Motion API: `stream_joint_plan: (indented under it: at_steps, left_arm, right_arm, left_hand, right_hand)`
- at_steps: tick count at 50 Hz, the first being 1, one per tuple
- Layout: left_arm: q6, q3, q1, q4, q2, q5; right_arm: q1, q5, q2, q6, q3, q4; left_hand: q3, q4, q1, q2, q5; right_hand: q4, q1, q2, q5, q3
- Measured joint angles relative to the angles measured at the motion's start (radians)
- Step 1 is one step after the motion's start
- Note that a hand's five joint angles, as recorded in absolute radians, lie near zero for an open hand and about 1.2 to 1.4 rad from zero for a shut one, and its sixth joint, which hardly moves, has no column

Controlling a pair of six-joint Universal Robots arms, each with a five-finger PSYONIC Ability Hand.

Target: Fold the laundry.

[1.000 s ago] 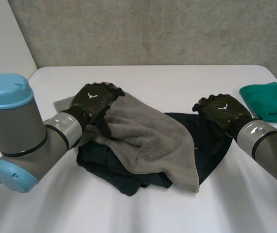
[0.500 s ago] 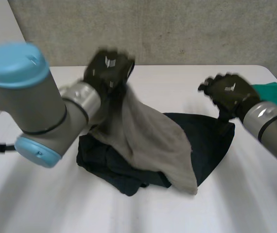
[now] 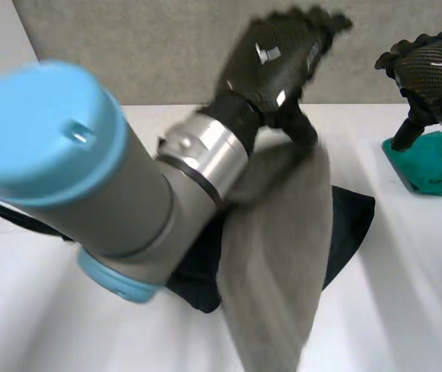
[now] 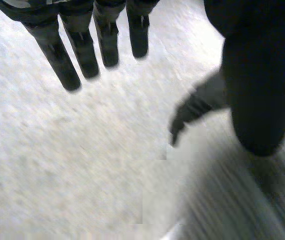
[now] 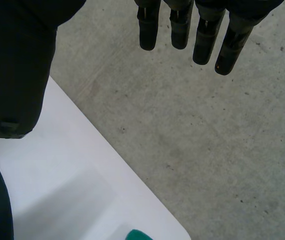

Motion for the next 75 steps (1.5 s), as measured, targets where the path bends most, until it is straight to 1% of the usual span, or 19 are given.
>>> stream_joint_plan:
  at_steps: [2, 5, 11, 18, 23, 27, 29, 33, 37, 38, 39, 40, 41, 44, 45, 50, 55, 67, 75]
  left_arm:
    - [0.001, -0.018, -0.005, -0.007, -0.015, 0.009]
    - [0.003, -0.051, 0.005, -0.016, -0.018, 0.017]
    - [0.013, -0.145, 0.07, -0.047, 0.048, 0.022]
    - [0.073, -0.301, 0.178, -0.138, 0.177, 0.019]
    - [0.121, -0.39, 0.218, -0.184, 0.224, 0.014]
    - [0.169, -0.487, 0.244, -0.216, 0.244, -0.004]
    - [0.185, -0.533, 0.251, -0.226, 0.244, -0.025]
    - [0.197, -0.587, 0.256, -0.231, 0.239, -0.063]
    - [0.199, -0.63, 0.256, -0.23, 0.231, -0.102]
    - [0.199, -0.641, 0.256, -0.229, 0.229, -0.111]
    - [0.199, -0.647, 0.256, -0.228, 0.228, -0.115]
    - [0.199, -0.654, 0.255, -0.227, 0.228, -0.119]
    - [0.198, -0.657, 0.255, -0.226, 0.227, -0.121]
    - [0.197, -0.666, 0.255, -0.223, 0.226, -0.124]
    - [0.197, -0.669, 0.255, -0.22, 0.226, -0.124]
    - [0.196, -0.672, 0.252, -0.21, 0.219, -0.122]
    - [0.195, -0.674, 0.246, -0.186, 0.203, -0.121]
    - [0.197, -0.676, 0.239, -0.119, 0.154, -0.12]
    - [0.198, -0.646, 0.227, -0.109, 0.09, -0.119]
  right_arm:
    - [-0.001, -0.002, 0.001, -0.001, 0.005, 0.001]
    - [-0.001, -0.005, 0.002, -0.004, 0.015, 0.003]
    - [0.005, -0.02, 0.008, -0.013, 0.037, 0.024]
    - [0.044, -0.099, 0.047, -0.014, 0.073, 0.133]
    - [0.096, -0.129, 0.09, -0.006, 0.085, 0.171]
    - [0.177, -0.137, 0.141, 0.003, 0.098, 0.186]
    - [0.216, -0.137, 0.17, 0.006, 0.109, 0.184]
    - [0.25, -0.137, 0.213, 0.008, 0.129, 0.174]
    - [0.268, -0.133, 0.266, 0.007, 0.148, 0.15]
    - [0.272, -0.129, 0.282, 0.007, 0.153, 0.138]
    - [0.273, -0.126, 0.29, 0.007, 0.155, 0.131]
    - [0.275, -0.122, 0.298, 0.006, 0.157, 0.121]
    - [0.275, -0.117, 0.304, 0.006, 0.158, 0.111]
    - [0.273, -0.093, 0.312, 0.006, 0.16, 0.07]
    - [0.271, -0.077, 0.312, 0.006, 0.16, 0.045]
    - [0.266, -0.005, 0.261, 0.006, 0.157, -0.04]
    - [0.265, 0.036, 0.178, 0.007, 0.152, -0.072]
    - [0.217, 0.039, -0.015, 0.004, 0.119, -0.062]
    - [0.157, 0.039, -0.059, 0.001, 0.093, -0.054]
  left_hand:
    - [-0.065, -0.06, -0.023, -0.055, -0.062]
    - [-0.067, -0.063, -0.023, -0.06, -0.063]
    - [-0.067, -0.063, -0.023, -0.06, -0.063]
    - [-0.067, -0.063, -0.022, -0.06, -0.062]
    - [-0.061, -0.053, -0.012, -0.049, -0.052]
    - [-0.017, -0.002, 0.045, 0.0, 0.007]
    - [0.093, 0.107, 0.164, 0.114, 0.116]
    - [0.208, 0.222, 0.273, 0.221, 0.228]
    - [0.243, 0.259, 0.302, 0.256, 0.264]
    - [0.242, 0.258, 0.301, 0.255, 0.263]
    - [0.238, 0.249, 0.293, 0.251, 0.252]
    - [0.238, 0.249, 0.293, 0.251, 0.252]
    - [0.212, 0.216, 0.26, 0.222, 0.216]
    - [0.132, 0.134, 0.179, 0.143, 0.136]
    - [0.122, 0.121, 0.175, 0.132, 0.121]
    - [0.121, 0.12, 0.175, 0.131, 0.12]
    - [0.121, 0.12, 0.175, 0.131, 0.12]
    - [0.121, 0.115, 0.175, 0.126, 0.116]
    - [0.121, 0.115, 0.174, 0.126, 0.116]
  right_hand:
    - [0.0, 0.0, 0.0, 0.0, 0.0]
    - [0.0, 0.0, 0.0, 0.0, 0.0]
    - [0.0, 0.0, 0.0, 0.0, 0.0]
    - [0.0, 0.0, 0.0, 0.0, 0.0]
    - [0.0, 0.0, 0.0, 0.0, 0.0]
    - [0.0, 0.0, 0.0, 0.0, 0.0]
    - [0.0, 0.0, 0.0, 0.0, 0.0]
    - [0.0, 0.0, 0.0, 0.0, 0.0]
    - [0.001, 0.002, 0.001, 0.001, 0.001]
    - [0.138, 0.128, 0.163, 0.138, 0.169]
    - [0.138, 0.128, 0.163, 0.138, 0.169]
    - [0.316, 0.26, 0.335, 0.306, 0.337]
    - [0.36, 0.291, 0.395, 0.348, 0.383]
    - [0.841, 0.609, 0.855, 0.804, 0.863]
    - [0.917, 0.664, 0.917, 0.877, 0.933]
    - [0.946, 0.708, 0.945, 0.895, 0.957]
    - [0.946, 0.717, 0.95, 0.895, 0.957]
    - [0.953, 0.717, 0.95, 0.895, 0.957]
    - [0.953, 0.717, 0.95, 0.895, 0.957]
